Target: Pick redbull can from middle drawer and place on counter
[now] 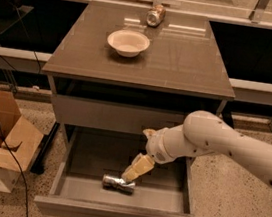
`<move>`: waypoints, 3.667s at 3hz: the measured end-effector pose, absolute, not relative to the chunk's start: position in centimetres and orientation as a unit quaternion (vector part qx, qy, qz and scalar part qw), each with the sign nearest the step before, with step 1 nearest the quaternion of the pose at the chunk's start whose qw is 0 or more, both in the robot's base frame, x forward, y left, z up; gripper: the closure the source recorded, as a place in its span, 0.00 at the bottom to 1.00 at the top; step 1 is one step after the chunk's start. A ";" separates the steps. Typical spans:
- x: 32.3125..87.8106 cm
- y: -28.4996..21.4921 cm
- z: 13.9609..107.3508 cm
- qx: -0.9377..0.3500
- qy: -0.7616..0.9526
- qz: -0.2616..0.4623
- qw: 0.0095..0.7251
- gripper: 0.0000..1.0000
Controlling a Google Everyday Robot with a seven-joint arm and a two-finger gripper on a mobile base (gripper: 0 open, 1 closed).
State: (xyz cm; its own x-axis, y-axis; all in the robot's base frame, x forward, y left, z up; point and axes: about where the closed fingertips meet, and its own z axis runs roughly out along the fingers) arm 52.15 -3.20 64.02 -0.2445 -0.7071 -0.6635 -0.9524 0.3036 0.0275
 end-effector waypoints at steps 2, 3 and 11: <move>55.2 -0.3 55.0 -0.515 0.766 0.264 0.279 0.00; 55.6 0.2 50.8 -0.511 0.770 0.277 0.263 0.00; 56.1 0.4 49.6 -0.442 0.797 0.276 0.305 1.00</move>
Offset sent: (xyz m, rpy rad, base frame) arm 0.0439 0.0380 -0.1319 0.1093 0.1105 -0.0390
